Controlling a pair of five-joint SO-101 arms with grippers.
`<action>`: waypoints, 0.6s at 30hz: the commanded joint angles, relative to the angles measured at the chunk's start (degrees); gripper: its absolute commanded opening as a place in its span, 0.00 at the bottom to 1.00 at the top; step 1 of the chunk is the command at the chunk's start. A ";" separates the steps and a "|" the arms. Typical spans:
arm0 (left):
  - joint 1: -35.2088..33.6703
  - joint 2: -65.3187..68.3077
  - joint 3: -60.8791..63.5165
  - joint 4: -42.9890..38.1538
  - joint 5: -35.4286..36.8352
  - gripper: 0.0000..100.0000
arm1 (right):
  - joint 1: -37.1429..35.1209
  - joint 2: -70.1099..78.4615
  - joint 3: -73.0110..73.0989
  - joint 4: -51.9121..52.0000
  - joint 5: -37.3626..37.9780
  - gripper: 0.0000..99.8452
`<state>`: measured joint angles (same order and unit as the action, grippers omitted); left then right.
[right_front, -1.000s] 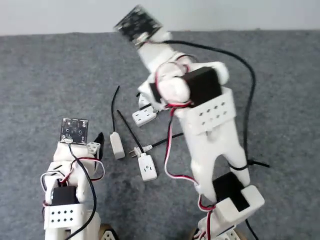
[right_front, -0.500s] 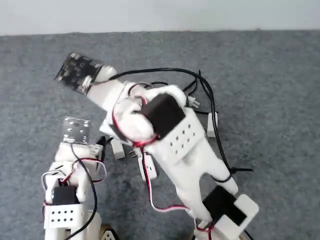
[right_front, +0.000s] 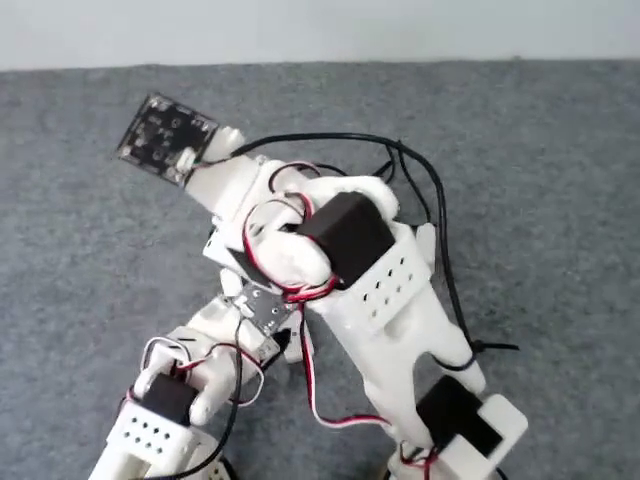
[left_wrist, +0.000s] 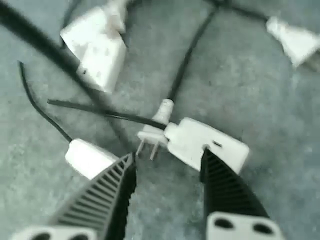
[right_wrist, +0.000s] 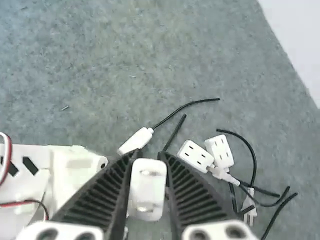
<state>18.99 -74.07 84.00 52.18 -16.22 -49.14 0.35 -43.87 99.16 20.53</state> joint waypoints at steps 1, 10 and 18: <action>2.37 -0.18 -0.48 1.32 -1.58 0.20 | -0.04 -1.89 -5.71 0.22 0.62 0.01; -9.05 -0.26 -2.77 1.14 -1.23 0.20 | -0.84 -2.33 -5.89 2.15 0.70 0.01; -34.20 -0.26 -5.76 -5.10 8.79 0.20 | -0.75 -2.33 -7.03 3.47 0.70 0.01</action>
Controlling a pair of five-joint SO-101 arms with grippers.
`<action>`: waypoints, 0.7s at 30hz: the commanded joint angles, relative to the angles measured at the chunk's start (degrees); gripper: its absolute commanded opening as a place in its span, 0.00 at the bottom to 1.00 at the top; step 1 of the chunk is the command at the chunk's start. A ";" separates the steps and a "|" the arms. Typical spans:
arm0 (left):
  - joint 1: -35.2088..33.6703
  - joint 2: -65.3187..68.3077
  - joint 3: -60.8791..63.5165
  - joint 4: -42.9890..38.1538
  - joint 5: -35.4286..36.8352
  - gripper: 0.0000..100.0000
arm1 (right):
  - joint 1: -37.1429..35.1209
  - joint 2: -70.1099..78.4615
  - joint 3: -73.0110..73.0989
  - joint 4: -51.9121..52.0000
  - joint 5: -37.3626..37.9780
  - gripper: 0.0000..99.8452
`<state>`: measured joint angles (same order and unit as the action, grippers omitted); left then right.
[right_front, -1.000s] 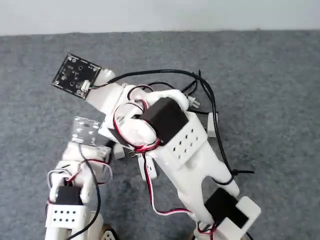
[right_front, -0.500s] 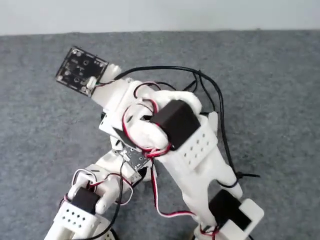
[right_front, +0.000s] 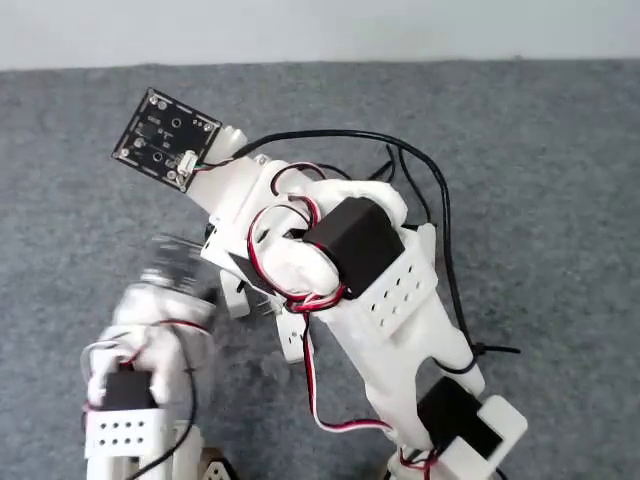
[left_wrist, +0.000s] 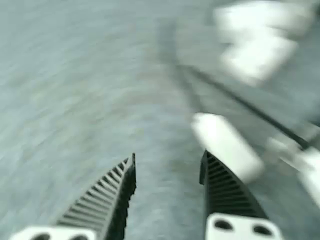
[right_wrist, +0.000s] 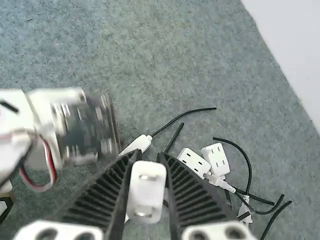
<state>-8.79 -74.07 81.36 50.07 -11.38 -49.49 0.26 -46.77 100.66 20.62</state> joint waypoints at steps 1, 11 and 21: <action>-6.51 -0.18 -3.12 -2.99 4.13 0.20 | -0.48 -2.24 -4.22 1.98 0.62 0.01; 7.65 0.18 0.40 -2.90 -1.67 0.20 | -6.64 -4.35 -4.22 2.24 0.44 0.01; 37.80 0.18 4.26 6.95 -12.22 0.20 | -9.36 -4.44 -1.58 2.07 0.62 0.01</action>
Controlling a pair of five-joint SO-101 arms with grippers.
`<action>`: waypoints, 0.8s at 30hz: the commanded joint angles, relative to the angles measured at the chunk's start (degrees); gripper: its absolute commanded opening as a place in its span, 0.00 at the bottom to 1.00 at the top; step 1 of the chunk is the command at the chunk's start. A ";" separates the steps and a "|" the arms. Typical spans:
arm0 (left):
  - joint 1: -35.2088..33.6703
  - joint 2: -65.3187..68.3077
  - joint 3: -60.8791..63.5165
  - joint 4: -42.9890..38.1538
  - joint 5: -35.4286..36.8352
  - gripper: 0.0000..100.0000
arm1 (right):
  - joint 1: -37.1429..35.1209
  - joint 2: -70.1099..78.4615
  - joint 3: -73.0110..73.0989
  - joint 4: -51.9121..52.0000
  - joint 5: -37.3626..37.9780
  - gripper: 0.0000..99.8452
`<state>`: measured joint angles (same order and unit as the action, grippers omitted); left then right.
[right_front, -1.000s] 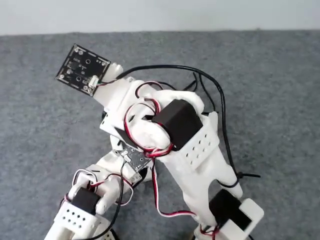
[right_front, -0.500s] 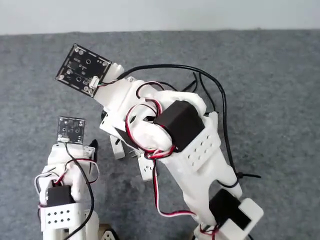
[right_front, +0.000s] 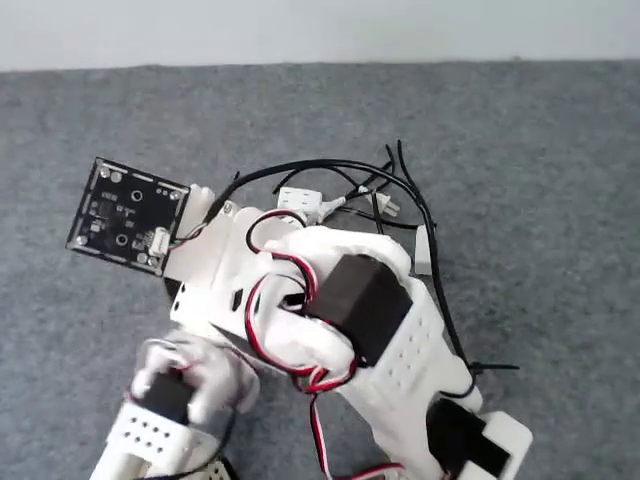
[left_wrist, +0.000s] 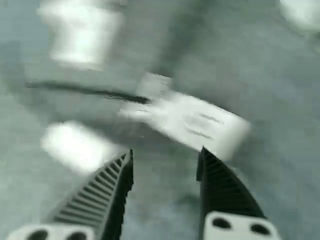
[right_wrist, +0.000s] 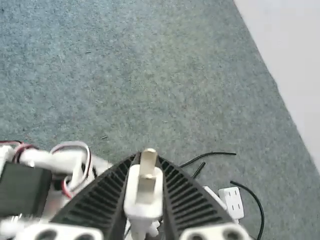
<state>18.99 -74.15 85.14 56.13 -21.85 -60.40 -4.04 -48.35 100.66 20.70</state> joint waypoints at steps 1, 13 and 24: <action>9.14 0.26 0.48 0.53 -1.32 0.20 | 1.98 0.04 0.09 2.07 0.53 0.01; -10.73 -0.09 -2.33 -1.32 -0.79 0.20 | 4.00 -0.40 0.26 2.24 0.62 0.01; -16.09 -0.09 -2.24 -5.36 3.52 0.20 | 6.90 -0.04 0.26 2.24 0.44 0.01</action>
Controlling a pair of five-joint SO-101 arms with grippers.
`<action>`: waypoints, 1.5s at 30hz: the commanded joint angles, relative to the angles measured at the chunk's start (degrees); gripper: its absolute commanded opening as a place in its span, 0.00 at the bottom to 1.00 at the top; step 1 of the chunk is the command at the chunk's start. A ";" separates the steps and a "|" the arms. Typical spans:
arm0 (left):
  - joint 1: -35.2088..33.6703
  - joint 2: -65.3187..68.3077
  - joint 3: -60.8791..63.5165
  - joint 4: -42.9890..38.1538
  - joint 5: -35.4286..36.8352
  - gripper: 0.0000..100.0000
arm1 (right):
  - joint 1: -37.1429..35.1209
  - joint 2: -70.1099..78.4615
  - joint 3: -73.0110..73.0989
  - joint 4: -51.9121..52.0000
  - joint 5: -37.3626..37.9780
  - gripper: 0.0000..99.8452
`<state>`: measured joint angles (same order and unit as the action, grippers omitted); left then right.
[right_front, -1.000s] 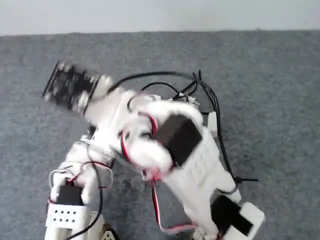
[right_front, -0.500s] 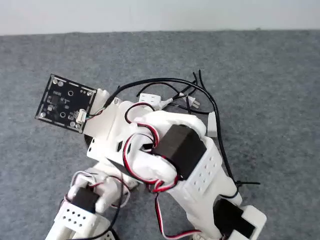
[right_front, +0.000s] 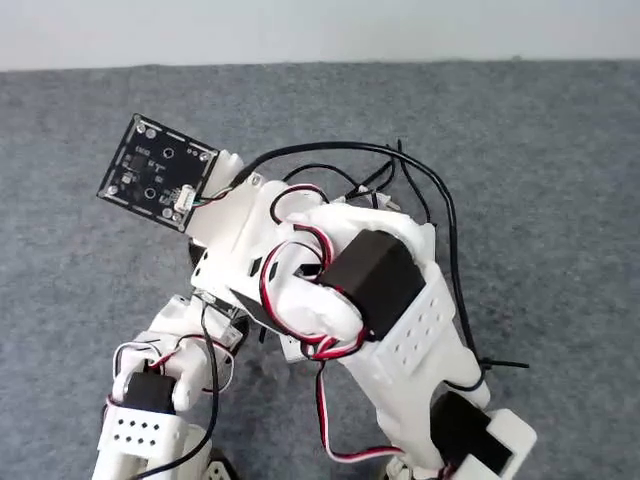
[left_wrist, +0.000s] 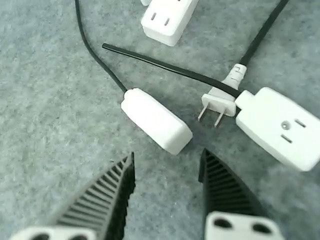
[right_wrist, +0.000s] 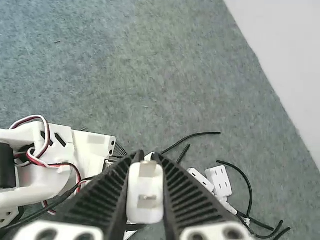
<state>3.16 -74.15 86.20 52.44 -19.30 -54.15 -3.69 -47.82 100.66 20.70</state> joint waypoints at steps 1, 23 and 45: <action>-0.53 -0.09 -3.21 -1.67 0.97 0.20 | 0.66 -0.31 -0.26 2.24 0.44 0.01; -17.05 -0.09 -3.38 -10.55 10.37 0.20 | 11.56 -2.68 2.90 2.15 -1.14 0.01; -19.25 -0.18 -3.82 -11.52 11.87 0.20 | 21.93 -7.52 43.43 -3.65 -2.73 0.01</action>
<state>-15.91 -74.15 86.11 42.33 -8.31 -32.70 -9.32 -13.80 99.60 18.42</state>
